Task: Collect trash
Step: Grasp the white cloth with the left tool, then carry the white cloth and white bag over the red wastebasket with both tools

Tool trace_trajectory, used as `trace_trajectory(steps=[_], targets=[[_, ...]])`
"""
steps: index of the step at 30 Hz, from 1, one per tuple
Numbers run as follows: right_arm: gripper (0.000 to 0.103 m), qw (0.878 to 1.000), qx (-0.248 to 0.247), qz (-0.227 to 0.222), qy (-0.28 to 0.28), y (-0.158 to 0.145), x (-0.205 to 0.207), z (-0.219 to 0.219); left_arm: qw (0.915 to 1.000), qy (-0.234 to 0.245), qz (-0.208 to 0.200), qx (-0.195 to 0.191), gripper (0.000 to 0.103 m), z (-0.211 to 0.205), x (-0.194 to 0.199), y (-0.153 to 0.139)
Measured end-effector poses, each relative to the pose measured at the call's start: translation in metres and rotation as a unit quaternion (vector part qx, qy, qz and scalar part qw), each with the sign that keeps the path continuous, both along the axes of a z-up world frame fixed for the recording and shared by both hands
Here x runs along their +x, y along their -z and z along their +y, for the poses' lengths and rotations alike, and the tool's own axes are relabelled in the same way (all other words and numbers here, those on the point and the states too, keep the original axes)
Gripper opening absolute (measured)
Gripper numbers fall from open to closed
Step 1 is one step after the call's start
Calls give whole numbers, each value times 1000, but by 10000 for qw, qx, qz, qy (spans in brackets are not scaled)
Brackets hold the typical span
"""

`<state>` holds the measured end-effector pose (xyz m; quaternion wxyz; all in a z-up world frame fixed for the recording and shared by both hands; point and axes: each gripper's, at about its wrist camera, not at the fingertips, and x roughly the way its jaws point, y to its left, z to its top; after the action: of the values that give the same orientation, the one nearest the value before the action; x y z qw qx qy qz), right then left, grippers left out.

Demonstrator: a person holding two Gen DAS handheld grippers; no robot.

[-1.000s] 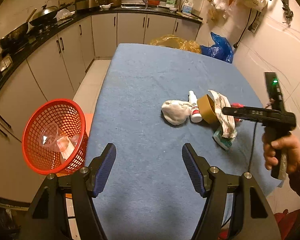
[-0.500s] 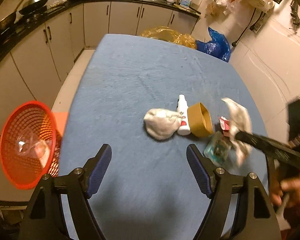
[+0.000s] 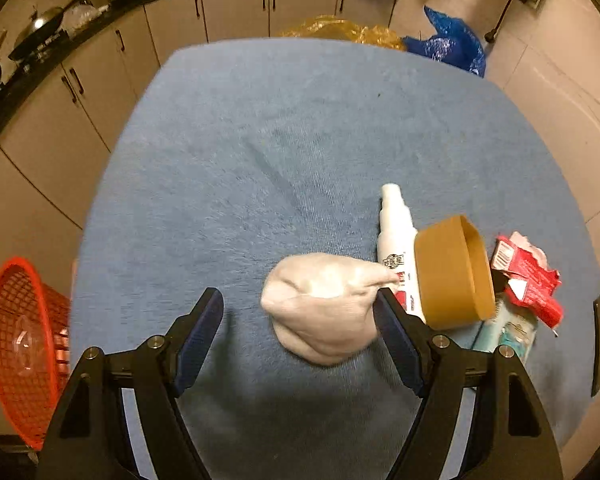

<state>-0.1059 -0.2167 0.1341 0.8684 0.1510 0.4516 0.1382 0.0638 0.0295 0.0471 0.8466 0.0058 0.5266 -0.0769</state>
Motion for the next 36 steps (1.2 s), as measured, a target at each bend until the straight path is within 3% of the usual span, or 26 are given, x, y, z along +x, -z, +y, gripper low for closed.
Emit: trace_trajectory(steps=[3,6,13,18,26,36], targets=[[40,9999,1,60,148,1,-7,-3,9996,134,-65,-230,44,-3,-4,6],[40,9998,3,93,171,2,-6,6,9991,261,-272,-185,34,-6,-16,0],[40,9999,-84,43,-126,6,12,49,9961,274,-702,-462,34,20,-70,-33],[40,9994,-115,119,-307,13,23,81,9921,321,-1156,-367,34,35,-109,-65],[40,9980,-134,80,-614,11,32,124,9876,217,-1532,-267,34,60,-133,-95],[40,9974,-176,98,-687,8,26,142,9862,72,-1630,-296,34,80,-145,-104]])
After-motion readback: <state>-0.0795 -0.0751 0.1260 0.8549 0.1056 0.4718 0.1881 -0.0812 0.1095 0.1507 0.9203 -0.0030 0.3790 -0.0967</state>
